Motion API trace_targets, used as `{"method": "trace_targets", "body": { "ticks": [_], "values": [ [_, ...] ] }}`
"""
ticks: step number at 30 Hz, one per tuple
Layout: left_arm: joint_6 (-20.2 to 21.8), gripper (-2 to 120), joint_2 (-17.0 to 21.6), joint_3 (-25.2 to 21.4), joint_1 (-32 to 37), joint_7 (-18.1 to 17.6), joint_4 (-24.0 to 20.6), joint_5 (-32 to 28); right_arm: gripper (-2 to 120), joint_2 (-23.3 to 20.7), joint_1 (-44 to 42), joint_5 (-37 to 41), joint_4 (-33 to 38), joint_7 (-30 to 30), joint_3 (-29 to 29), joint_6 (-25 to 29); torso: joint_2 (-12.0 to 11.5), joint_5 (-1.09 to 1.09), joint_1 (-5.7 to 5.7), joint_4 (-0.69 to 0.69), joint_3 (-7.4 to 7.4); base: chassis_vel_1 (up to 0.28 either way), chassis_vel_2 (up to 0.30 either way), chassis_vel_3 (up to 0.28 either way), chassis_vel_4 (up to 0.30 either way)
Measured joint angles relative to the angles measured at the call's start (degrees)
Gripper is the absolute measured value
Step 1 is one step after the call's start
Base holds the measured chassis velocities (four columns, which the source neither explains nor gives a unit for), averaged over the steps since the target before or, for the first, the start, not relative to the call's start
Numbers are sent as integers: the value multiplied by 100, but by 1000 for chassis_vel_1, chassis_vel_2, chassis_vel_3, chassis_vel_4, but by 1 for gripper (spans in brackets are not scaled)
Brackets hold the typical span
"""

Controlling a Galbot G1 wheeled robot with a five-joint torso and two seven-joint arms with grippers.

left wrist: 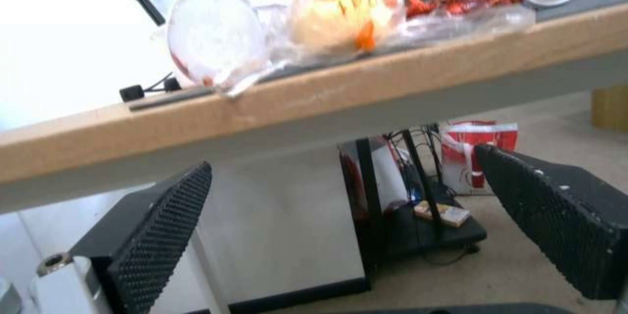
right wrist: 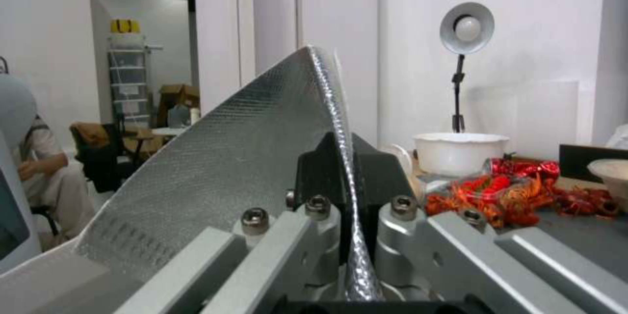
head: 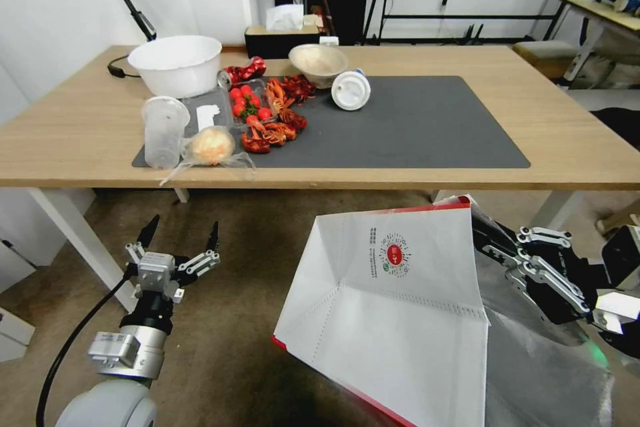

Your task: Pick up the food delivery bag from the floor and place it on the table.

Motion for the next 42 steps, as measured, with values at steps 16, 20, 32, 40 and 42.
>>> {"method": "trace_targets", "body": {
  "ticks": [16,20,32,40,42],
  "values": [
    [-27,100,1,2,10,-1,11,-17,0,81,-92,-10,59,-49,39,0,394,0,154,0,240,0,0,0,0],
    [-28,100,2,18,-2,1,39,-20,0,103,-98,-20,74,-51,35,0,499,0,196,0,304,0,0,0,0],
    [-43,100,-23,63,10,26,46,2,0,143,-130,-13,95,-83,79,1,800,1,318,0,483,0,0,0,0],
    [-81,100,-32,64,49,51,32,33,0,172,-121,-18,125,-73,40,2,983,0,397,0,585,0,0,0,0],
    [-87,100,-49,84,50,60,30,46,0,202,-143,-37,127,-77,37,4,1058,-1,426,0,631,0,0,0,0]
  ]
}}
